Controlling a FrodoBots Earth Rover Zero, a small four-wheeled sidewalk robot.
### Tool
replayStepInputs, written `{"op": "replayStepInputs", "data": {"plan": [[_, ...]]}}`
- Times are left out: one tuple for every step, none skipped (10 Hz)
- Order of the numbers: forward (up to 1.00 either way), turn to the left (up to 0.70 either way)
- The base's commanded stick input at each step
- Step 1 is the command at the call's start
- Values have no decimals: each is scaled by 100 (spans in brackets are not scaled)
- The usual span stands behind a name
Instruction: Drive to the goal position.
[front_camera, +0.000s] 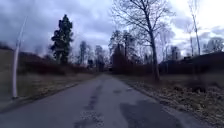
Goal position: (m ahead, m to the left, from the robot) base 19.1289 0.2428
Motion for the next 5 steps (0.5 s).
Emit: {"op": "replayStepInputs", "data": {"plan": [[50, 0], [50, 0], [50, 0], [50, 0], [50, 0]]}}
